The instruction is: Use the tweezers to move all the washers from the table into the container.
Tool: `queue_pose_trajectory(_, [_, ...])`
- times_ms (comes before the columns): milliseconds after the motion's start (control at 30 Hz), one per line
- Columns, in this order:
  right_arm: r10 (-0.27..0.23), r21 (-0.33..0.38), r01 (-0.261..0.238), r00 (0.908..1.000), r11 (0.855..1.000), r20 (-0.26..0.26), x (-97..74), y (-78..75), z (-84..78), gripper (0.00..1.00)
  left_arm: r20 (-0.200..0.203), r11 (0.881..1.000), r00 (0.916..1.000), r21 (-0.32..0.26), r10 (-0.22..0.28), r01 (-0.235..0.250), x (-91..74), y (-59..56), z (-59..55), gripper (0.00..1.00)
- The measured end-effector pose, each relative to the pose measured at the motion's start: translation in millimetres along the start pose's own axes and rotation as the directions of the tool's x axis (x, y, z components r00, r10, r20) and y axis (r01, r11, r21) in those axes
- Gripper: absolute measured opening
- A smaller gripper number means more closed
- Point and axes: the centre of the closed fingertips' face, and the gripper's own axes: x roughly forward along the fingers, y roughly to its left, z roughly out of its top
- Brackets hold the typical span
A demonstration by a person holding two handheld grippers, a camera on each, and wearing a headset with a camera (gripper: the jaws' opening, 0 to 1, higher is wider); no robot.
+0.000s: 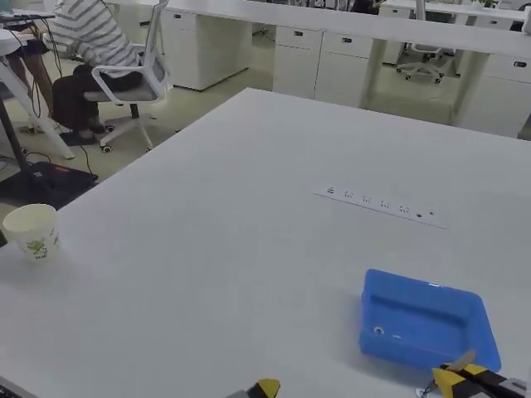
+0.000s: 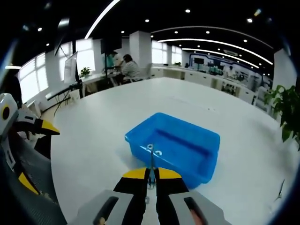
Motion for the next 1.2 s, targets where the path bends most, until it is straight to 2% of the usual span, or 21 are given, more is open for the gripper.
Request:
queue_pose_trajectory(400, [-0.018, 0.014, 0.018, 0.9992, 1.0, 0.035, -0.7, 2.3, 1.6, 0.01, -0.002, 1.0, 1.0, 0.002, 0.002, -0.002, 0.2, 0.2, -0.4, 0.87])
queue_pose_trajectory(533, [-0.011, 0.056, 0.01, 0.9995, 0.998, 0.03, -1.6, -0.4, 1.4, 0.0, -0.003, 1.0, 1.0, 0.004, 0.003, -0.003, 0.1, 0.4, -0.5, 0.87])
queue_pose_trajectory(700, [0.001, 0.027, -0.002, 0.9999, 1.0, 0.013, 0.5, -0.5, 0.6, 0.02, -0.005, 1.0, 1.0, 0.005, 0.005, -0.005, 0.0, 0.8, -0.8, 0.86])
queue_pose_trajectory(1200, [-0.018, 0.012, 0.018, 0.9998, 1.0, 0.01, -0.5, 1.3, 3.8, 0.03, -0.003, 1.0, 1.0, 0.007, 0.007, -0.007, -0.5, 1.0, -0.5, 0.86])
